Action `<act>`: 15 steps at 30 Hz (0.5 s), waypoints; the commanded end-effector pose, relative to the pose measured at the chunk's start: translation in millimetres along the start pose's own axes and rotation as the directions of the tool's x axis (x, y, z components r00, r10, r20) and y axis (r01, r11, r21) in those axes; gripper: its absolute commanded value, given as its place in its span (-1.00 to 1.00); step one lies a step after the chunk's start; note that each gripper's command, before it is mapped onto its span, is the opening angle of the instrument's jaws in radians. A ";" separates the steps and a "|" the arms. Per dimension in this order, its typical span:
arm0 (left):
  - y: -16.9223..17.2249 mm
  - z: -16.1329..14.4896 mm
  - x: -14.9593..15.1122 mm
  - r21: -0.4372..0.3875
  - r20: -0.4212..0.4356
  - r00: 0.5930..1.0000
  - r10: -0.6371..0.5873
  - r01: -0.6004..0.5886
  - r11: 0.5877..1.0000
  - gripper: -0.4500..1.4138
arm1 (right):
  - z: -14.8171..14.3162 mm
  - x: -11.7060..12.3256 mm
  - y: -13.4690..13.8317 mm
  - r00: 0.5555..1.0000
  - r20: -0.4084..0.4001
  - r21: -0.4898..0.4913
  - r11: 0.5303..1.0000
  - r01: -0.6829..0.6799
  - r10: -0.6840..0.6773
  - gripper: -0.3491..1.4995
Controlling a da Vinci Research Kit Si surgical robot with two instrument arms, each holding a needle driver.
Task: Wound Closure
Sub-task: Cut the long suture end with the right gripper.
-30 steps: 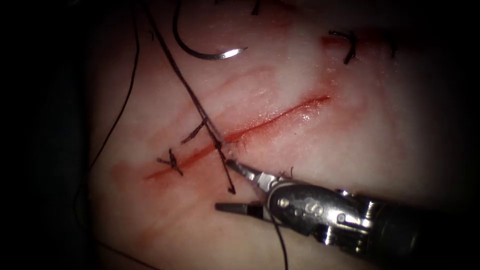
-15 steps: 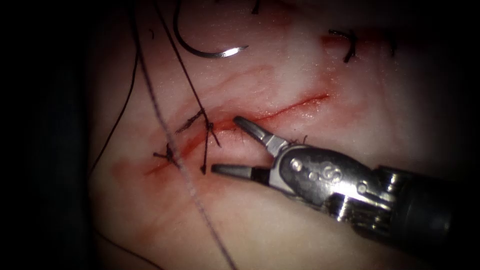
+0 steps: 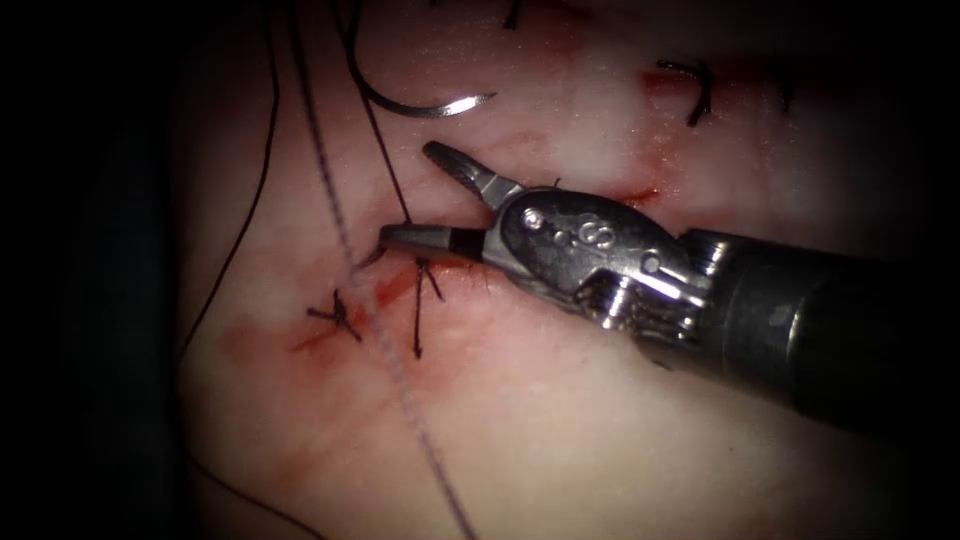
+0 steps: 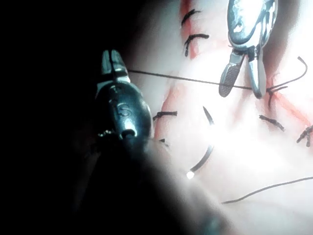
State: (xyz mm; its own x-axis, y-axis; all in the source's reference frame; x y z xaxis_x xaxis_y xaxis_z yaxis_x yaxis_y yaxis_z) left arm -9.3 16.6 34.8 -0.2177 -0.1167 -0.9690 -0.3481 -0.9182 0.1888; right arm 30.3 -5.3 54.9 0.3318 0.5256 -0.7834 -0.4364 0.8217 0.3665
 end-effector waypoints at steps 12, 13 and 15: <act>-0.3 1.1 0.7 0.007 0.001 1.000 0.012 -0.012 1.000 -0.89 | 2.9 0.3 -1.5 1.000 -0.007 0.044 0.999 -0.001 0.002 0.61; -0.3 1.1 0.8 0.006 0.001 1.000 0.011 -0.011 1.000 -0.89 | 3.1 0.2 -1.4 1.000 -0.007 0.045 0.999 -0.001 0.001 0.60; -0.3 1.1 1.0 0.005 0.000 1.000 0.015 -0.015 1.000 -0.89 | 3.4 0.0 -1.3 1.000 -0.007 0.042 0.999 0.001 -0.001 0.60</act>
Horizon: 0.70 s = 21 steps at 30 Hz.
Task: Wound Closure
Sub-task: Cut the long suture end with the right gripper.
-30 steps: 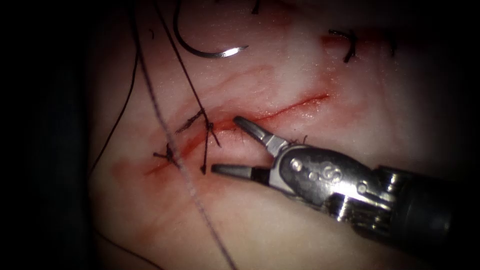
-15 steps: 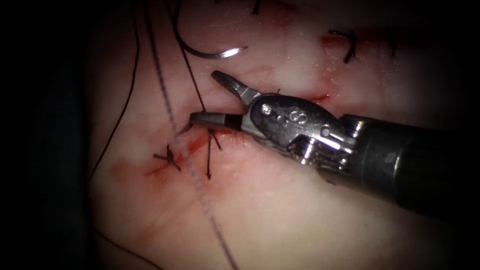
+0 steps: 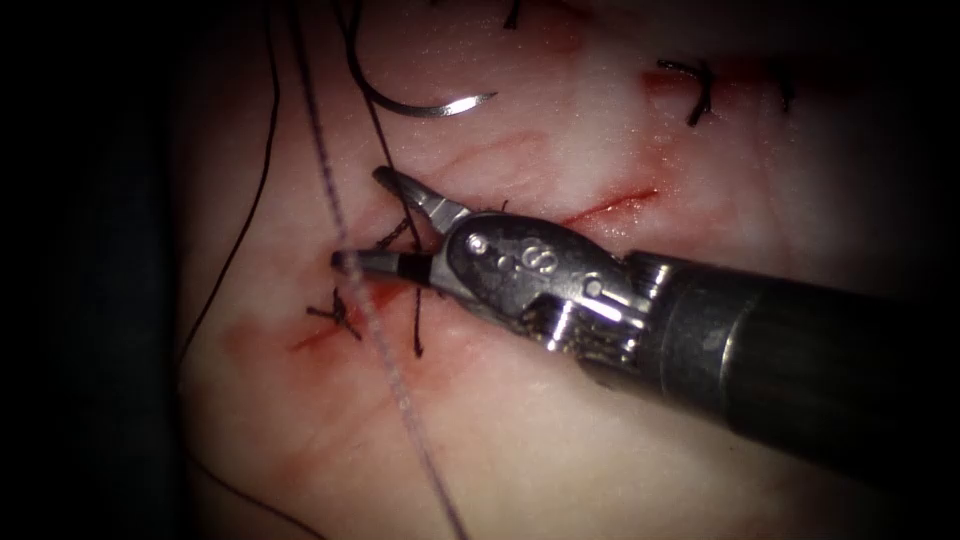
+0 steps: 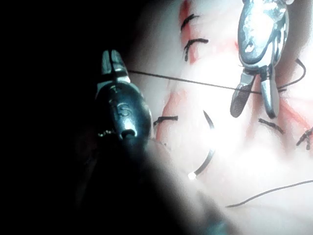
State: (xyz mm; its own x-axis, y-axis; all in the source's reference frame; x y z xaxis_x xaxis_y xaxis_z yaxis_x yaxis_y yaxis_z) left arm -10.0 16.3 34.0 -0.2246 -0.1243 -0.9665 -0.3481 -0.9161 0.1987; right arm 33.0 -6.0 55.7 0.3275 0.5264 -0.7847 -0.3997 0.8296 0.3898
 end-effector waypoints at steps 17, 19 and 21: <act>-0.6 0.6 0.8 -0.004 -0.009 1.000 0.009 -0.009 1.000 -0.89 | 2.7 0.5 1.0 1.000 0.001 -0.016 1.000 -0.002 0.002 0.51; -0.6 0.7 0.8 -0.004 -0.010 1.000 0.009 -0.009 1.000 -0.89 | 3.0 0.6 0.9 1.000 0.001 -0.018 1.000 -0.003 0.003 0.51; -0.6 0.7 0.8 -0.005 -0.011 1.000 0.008 -0.008 1.000 -0.89 | 3.2 0.8 0.9 1.000 -0.002 -0.020 1.000 -0.004 0.004 0.51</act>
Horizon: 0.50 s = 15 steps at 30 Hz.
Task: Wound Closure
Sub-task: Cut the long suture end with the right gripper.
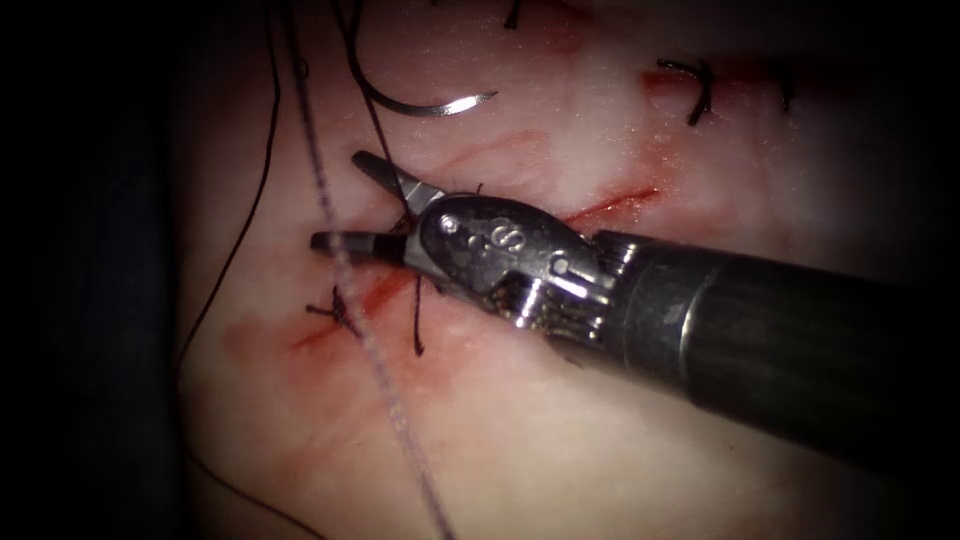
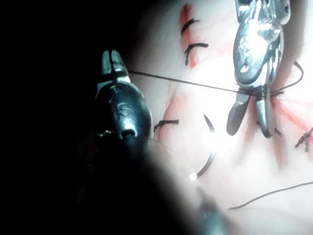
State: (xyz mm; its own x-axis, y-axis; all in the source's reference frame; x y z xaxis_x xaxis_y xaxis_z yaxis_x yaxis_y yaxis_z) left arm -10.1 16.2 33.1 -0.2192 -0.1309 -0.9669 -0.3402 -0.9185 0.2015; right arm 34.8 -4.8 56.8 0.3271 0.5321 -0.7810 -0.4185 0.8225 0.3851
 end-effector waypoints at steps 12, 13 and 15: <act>-0.3 1.0 0.0 0.003 -0.006 1.000 0.004 -0.004 1.000 -0.89 | 0.8 1.0 0.2 0.999 -0.039 0.008 1.000 -0.003 0.003 -1.00; -0.3 1.0 0.0 0.003 -0.007 1.000 0.004 -0.004 1.000 -0.89 | 0.7 1.3 0.2 0.999 -0.051 0.008 1.000 -0.006 0.006 -1.00; -0.2 1.1 0.1 0.001 -0.009 1.000 0.005 -0.005 1.000 -0.89 | 0.4 1.9 0.3 0.998 -0.062 0.008 1.000 0.012 -0.012 -1.00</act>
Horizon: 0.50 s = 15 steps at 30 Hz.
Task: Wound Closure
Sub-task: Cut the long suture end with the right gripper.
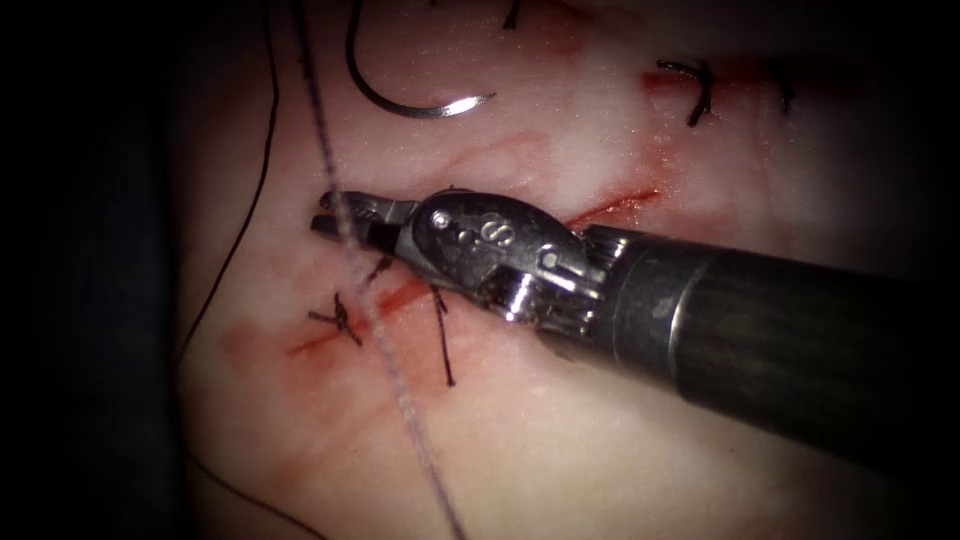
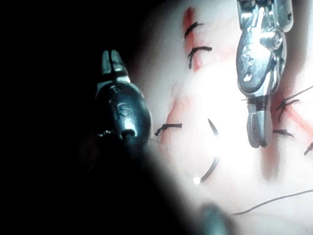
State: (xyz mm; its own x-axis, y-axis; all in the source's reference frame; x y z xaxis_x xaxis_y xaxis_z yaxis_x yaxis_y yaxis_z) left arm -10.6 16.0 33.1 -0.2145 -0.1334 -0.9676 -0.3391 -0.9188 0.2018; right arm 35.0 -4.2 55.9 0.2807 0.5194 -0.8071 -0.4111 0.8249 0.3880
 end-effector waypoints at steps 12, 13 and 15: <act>0.7 1.2 0.9 -0.011 -0.027 1.000 0.005 -0.006 1.000 -0.89 | -3.3 1.3 2.8 0.997 -0.014 -0.006 0.998 0.070 -0.070 0.27; 1.0 1.4 1.1 -0.013 -0.032 0.999 0.006 -0.006 1.000 -0.89 | -4.6 1.0 4.0 0.998 -0.010 -0.028 0.997 0.069 -0.069 0.38; 1.9 2.0 1.6 -0.019 -0.046 0.999 0.008 -0.009 1.000 -0.89 | -7.3 0.9 6.6 0.998 -0.001 -0.066 0.996 0.061 -0.061 0.47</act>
State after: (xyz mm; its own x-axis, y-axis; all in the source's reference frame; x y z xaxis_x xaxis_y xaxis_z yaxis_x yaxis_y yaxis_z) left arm -13.5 13.7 32.0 -0.1703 -0.1566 -0.9729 -0.3151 -0.9268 0.2043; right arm 26.7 -1.0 53.9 0.3030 0.4682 -0.8301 -0.4444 0.8399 0.3115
